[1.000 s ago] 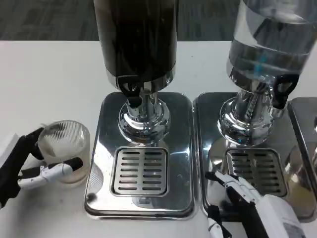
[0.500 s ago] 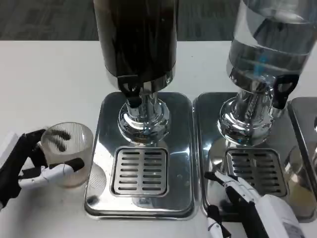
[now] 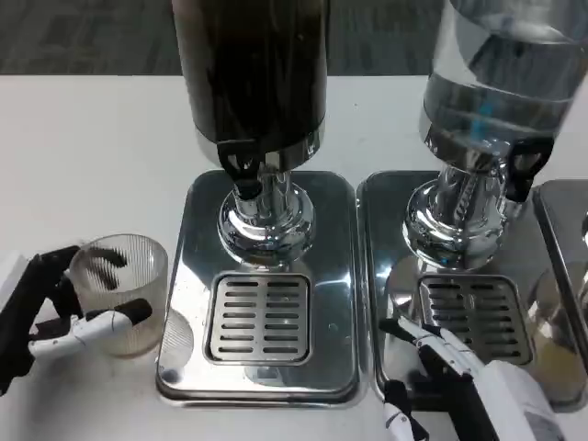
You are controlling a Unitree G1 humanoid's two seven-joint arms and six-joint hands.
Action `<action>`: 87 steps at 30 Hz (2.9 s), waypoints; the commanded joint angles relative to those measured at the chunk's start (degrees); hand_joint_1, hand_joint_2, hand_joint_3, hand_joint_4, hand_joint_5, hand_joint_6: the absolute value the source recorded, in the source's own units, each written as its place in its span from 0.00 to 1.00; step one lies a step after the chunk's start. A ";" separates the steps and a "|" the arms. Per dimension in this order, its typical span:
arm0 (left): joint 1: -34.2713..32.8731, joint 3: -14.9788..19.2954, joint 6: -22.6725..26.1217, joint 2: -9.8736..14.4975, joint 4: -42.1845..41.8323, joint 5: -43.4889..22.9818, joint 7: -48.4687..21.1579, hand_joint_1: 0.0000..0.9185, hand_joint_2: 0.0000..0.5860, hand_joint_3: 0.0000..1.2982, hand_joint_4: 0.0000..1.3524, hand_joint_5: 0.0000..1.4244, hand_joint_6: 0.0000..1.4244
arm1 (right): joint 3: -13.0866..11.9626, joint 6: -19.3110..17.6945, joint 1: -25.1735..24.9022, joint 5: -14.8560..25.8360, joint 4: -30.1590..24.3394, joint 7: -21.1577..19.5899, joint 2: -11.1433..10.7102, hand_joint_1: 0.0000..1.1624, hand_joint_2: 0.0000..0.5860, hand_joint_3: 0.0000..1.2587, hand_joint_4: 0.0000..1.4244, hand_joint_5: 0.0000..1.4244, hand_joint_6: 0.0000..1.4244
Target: Grasp the cup under the faucet to collect the drink, then remove the cup.
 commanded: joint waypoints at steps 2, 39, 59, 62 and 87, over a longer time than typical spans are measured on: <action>1.32 1.34 -1.86 -0.18 -1.51 -1.11 1.13 0.37 0.21 0.42 0.43 0.61 0.65 | -0.14 0.07 0.20 0.62 0.09 0.38 -0.31 0.39 0.92 0.17 0.14 0.08 0.13; 0.46 4.07 -5.44 -4.40 -7.99 -2.47 -3.99 0.38 0.19 0.45 0.46 0.65 0.71 | 0.11 -0.30 1.62 0.71 -0.13 -0.94 0.32 0.38 0.94 0.16 0.14 0.08 0.13; -3.18 0.97 -4.03 -7.06 -5.75 0.18 -3.68 0.40 0.17 0.46 0.48 0.65 0.73 | 0.40 -0.42 2.60 0.66 -0.49 -1.62 0.60 0.36 0.94 0.16 0.14 0.09 0.13; -3.74 0.36 -3.67 -7.32 -5.02 0.53 -3.68 0.40 0.17 0.46 0.48 0.65 0.73 | 0.53 -0.38 2.72 0.57 -0.56 -1.71 0.68 0.35 0.94 0.16 0.14 0.09 0.13; -7.69 -3.78 -2.10 -9.48 -2.26 4.02 -1.62 0.41 0.17 0.47 0.48 0.65 0.73 | 0.88 -0.26 3.12 0.64 -0.27 -2.60 1.19 0.33 0.94 0.16 0.14 0.09 0.13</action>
